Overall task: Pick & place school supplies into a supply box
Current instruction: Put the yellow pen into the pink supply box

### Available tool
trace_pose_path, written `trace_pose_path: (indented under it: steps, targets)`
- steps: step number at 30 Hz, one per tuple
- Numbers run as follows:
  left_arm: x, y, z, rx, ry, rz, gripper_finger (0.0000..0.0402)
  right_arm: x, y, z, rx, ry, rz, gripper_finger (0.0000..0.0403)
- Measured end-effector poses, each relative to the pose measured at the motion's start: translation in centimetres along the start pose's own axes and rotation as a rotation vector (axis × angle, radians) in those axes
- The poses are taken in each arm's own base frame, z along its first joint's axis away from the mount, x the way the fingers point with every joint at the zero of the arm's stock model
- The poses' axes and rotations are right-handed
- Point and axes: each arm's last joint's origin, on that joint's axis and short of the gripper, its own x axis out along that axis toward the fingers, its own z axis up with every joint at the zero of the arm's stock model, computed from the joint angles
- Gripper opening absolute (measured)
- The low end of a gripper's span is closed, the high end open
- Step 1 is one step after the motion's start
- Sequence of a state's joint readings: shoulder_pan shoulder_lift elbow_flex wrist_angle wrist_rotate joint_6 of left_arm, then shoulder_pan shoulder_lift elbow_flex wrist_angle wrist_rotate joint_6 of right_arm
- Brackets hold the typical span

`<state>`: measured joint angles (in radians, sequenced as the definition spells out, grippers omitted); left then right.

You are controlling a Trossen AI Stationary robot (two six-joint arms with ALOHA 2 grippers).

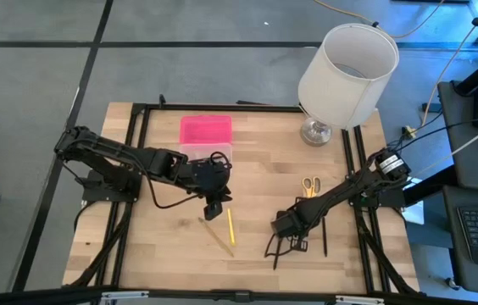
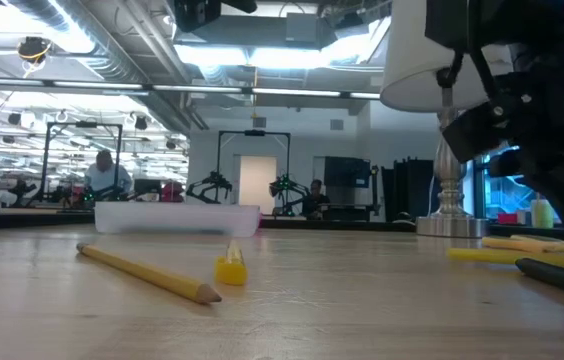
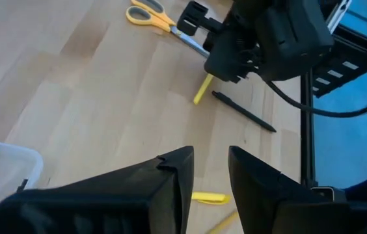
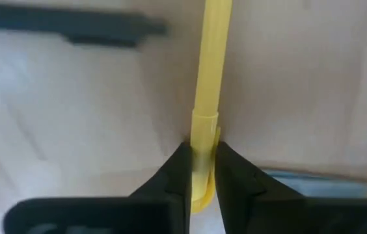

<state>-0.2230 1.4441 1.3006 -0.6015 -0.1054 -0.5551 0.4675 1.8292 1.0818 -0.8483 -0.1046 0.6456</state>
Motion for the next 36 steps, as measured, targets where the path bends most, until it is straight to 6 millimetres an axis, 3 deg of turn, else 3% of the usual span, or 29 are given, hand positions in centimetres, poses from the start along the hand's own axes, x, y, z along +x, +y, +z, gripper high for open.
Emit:
trace_pose_path:
  steps: [8, 13, 22, 28, 32, 36]
  targets:
    - [-0.1, -0.1, -0.1, 0.008, 0.024, -0.040, 0.0090, -2.2, 1.0, 0.9, -0.036, -0.033, 0.021, 0.0053]
    - [-0.5, -0.1, -0.1, -0.031, 0.033, -0.055, 0.0089, -4.7, 1.8, 1.7, -0.089, -0.063, 0.010, 0.0055]
    - [-0.6, -0.2, 0.1, 0.003, 0.008, -0.068, 0.0090, -13.1, 3.1, 3.2, -0.176, -0.295, -0.146, 0.0055]
    - [-4.4, -0.1, 0.7, 0.086, -0.150, -0.028, 0.0083, -19.8, 2.2, 1.8, -0.150, -0.454, -0.287, 0.0055]
    - [-8.1, -0.7, 1.6, 0.149, -0.355, -0.047, 0.0082, -24.0, 1.2, 0.4, -0.113, -0.659, -0.306, 0.0055]
    - [-10.1, -2.1, 2.3, 0.272, -0.529, -0.132, 0.0084, -27.7, 0.4, -0.9, -0.073, -0.919, -0.287, 0.0055]
